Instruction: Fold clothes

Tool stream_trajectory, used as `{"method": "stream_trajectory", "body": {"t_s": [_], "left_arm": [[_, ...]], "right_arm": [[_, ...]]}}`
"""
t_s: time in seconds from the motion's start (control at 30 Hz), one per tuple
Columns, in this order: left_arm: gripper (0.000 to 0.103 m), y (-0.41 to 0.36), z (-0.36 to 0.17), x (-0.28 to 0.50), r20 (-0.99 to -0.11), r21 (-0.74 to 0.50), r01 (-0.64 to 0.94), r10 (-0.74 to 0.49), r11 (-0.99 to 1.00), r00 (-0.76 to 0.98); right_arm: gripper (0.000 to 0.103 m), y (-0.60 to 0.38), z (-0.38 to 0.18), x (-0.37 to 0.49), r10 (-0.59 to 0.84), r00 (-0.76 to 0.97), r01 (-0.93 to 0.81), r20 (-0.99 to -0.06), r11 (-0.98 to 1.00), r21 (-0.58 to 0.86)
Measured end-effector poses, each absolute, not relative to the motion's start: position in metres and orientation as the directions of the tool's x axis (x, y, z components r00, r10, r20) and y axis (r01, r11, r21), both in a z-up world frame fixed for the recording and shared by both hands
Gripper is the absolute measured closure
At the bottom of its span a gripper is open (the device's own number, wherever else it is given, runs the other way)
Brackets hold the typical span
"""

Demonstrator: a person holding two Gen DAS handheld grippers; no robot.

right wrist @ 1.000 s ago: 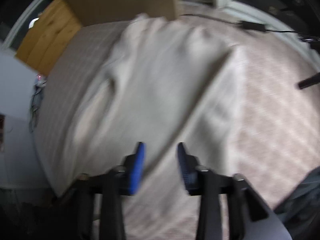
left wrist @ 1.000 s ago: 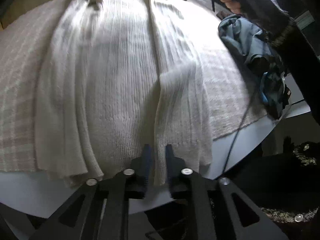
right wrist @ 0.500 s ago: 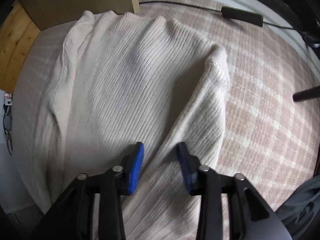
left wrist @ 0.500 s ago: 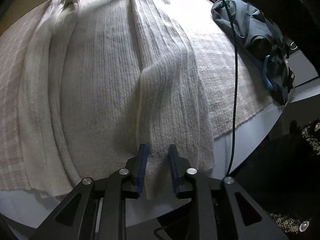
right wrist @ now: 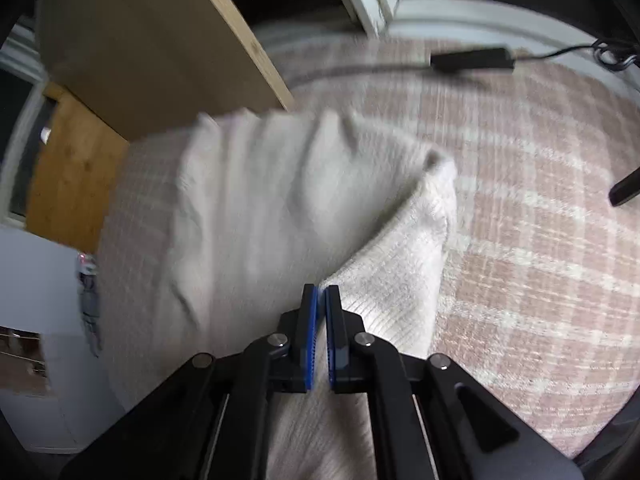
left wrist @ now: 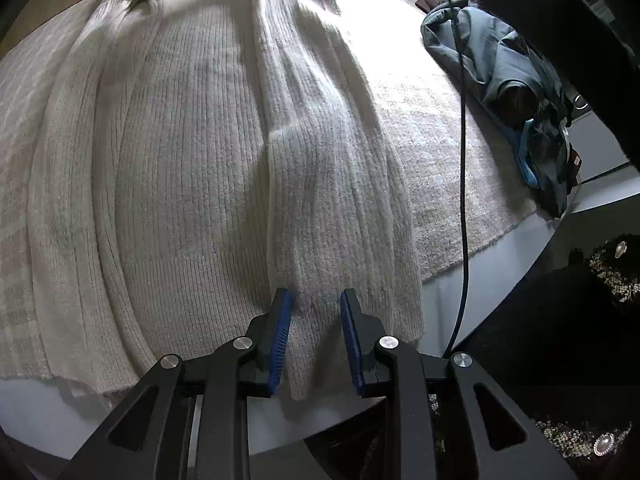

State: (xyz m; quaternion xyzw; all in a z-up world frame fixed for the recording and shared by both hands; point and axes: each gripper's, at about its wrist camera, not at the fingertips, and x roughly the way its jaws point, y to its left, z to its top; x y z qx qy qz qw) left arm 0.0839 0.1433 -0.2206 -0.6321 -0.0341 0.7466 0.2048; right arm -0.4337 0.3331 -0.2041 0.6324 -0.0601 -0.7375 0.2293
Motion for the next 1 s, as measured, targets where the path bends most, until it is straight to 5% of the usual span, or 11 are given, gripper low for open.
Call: {"method": "stream_trajectory", "body": {"t_s": [0.17,0.3,0.37,0.6,0.67,0.73,1.0], "left_arm": [[0.073,0.144,-0.214,0.088,-0.933,-0.298,-0.247,0.336,-0.922,-0.129],[0.07,0.144,-0.213,0.089,-0.934,-0.291,-0.232,0.328,-0.928,-0.144],[0.07,0.145,-0.216,0.087,-0.934,-0.289,-0.235,0.327,-0.928,-0.141],[0.07,0.153,-0.22,0.087,-0.937,-0.28,-0.269,0.324,-0.922,-0.133],[0.07,0.154,-0.22,0.087,-0.936,-0.283,-0.269,0.326,-0.921,-0.134],[0.07,0.153,-0.221,0.088,-0.935,-0.286,-0.264,0.329,-0.921,-0.135],[0.07,0.159,-0.225,0.091,-0.936,-0.284,-0.268,0.327,-0.921,-0.131]], "right_arm": [[0.098,0.34,-0.203,-0.447,-0.332,-0.101,0.315,-0.938,-0.905,0.287],[0.061,0.308,-0.192,-0.416,-0.283,-0.077,0.424,-0.956,-0.877,0.225],[0.056,0.299,-0.188,-0.4,-0.272,-0.056,0.459,-0.961,-0.861,0.217],[0.057,0.289,-0.225,-0.383,-0.145,0.015,0.438,-0.989,-0.888,0.137],[0.068,0.291,-0.229,-0.378,-0.132,-0.008,0.457,-0.991,-0.882,0.114],[0.09,0.295,-0.231,-0.376,-0.124,-0.025,0.476,-0.992,-0.874,0.097],[0.097,0.337,-0.22,-0.389,-0.381,-0.05,0.323,-0.923,-0.881,0.346]]}}
